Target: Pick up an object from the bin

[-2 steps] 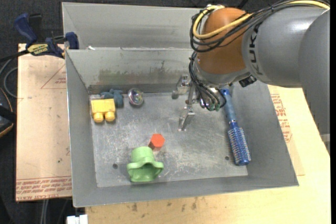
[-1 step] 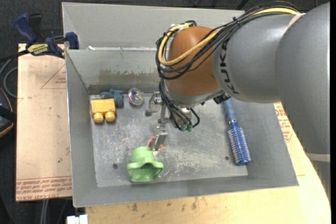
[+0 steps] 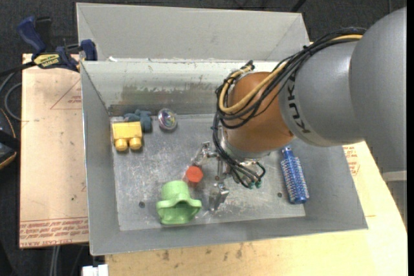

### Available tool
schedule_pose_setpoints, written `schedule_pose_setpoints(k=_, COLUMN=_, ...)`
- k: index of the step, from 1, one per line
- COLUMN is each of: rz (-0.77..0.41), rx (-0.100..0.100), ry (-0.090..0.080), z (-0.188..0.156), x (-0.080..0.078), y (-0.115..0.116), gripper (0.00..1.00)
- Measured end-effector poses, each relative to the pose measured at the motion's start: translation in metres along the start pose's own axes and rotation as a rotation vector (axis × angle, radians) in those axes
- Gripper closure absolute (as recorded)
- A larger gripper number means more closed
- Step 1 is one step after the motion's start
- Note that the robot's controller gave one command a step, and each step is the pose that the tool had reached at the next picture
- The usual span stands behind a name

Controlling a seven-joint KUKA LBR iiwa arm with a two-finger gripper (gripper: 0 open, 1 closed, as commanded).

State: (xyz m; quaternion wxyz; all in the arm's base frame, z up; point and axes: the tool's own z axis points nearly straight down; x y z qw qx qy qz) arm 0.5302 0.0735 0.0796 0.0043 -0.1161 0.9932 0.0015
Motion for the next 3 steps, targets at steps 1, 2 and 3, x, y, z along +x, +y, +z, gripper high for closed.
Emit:
schedule_pose_setpoints(k=1, rz=-0.187, rx=0.0, ry=0.004, z=-0.003, x=-0.002, y=0.031, gripper=0.0)
schedule_pose_setpoints(k=2, rz=-0.185, rx=-0.001, ry=-0.001, z=-0.004, x=-0.003, y=0.031, gripper=1.0)
schedule_pose_setpoints(k=3, rz=-0.311, rx=0.004, ry=-0.001, z=-0.153, x=0.008, y=-0.018, gripper=1.0)
